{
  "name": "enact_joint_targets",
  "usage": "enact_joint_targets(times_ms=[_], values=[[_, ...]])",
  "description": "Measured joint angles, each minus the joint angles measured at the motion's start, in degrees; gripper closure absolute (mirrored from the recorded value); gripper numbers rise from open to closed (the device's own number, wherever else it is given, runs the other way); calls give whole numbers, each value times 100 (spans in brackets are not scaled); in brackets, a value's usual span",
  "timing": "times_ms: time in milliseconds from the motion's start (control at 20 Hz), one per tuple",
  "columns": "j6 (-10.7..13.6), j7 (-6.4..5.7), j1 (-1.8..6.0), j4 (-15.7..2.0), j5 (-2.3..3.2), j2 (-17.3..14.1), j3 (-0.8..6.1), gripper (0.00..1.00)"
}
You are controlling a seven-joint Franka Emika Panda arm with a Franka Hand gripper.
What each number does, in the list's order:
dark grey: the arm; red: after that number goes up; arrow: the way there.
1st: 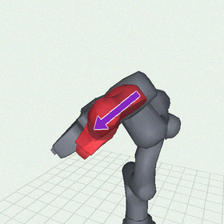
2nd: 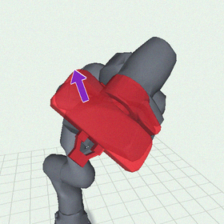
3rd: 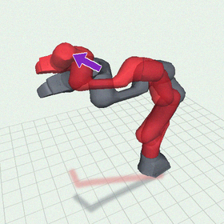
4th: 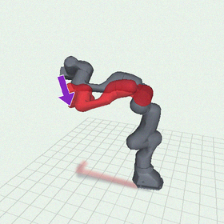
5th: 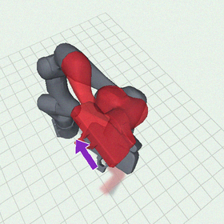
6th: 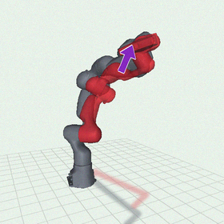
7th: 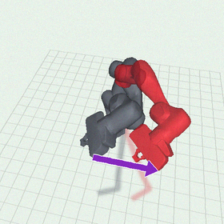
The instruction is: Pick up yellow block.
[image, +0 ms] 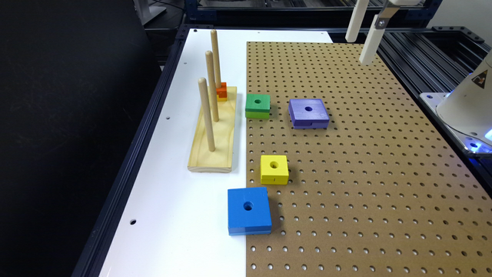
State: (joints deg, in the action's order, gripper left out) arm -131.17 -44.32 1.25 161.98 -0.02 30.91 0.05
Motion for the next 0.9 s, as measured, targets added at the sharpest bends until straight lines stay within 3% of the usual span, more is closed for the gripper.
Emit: enact_joint_targets(times_ms=[500, 900], values=[[0, 0, -3, 0, 0, 9, 25, 0], [0, -13, -20, 0, -28, 19, 103, 0]])
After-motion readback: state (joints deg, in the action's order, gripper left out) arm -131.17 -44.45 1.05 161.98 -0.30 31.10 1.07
